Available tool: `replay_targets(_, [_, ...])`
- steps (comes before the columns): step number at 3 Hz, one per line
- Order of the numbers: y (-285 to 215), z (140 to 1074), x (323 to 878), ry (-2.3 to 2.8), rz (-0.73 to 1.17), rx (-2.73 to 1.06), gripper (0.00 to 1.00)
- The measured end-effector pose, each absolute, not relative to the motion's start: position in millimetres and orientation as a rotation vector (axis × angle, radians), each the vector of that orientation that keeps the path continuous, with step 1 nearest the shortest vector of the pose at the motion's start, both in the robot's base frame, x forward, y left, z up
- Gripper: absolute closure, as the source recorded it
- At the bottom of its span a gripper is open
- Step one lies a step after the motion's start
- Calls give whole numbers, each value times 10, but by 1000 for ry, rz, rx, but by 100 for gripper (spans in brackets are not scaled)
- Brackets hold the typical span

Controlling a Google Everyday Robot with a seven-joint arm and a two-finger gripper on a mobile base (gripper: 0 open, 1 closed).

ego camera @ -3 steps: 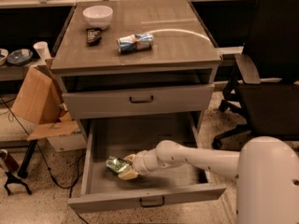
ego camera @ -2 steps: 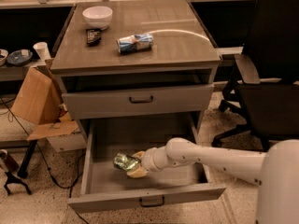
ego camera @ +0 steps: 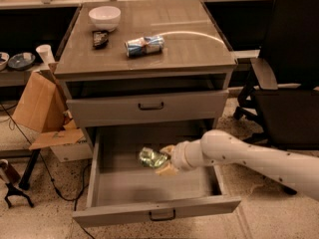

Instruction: Pick green can from middle drawer and place on counter

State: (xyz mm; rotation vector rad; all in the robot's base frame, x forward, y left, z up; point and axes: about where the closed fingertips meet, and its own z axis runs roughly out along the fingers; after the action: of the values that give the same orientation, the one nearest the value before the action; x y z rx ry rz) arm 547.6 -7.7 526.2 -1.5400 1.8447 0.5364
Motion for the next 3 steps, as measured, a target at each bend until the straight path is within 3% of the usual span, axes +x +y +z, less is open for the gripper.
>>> replay_targets(3, [-437, 7257, 5719, 1860, 168, -1503, 100])
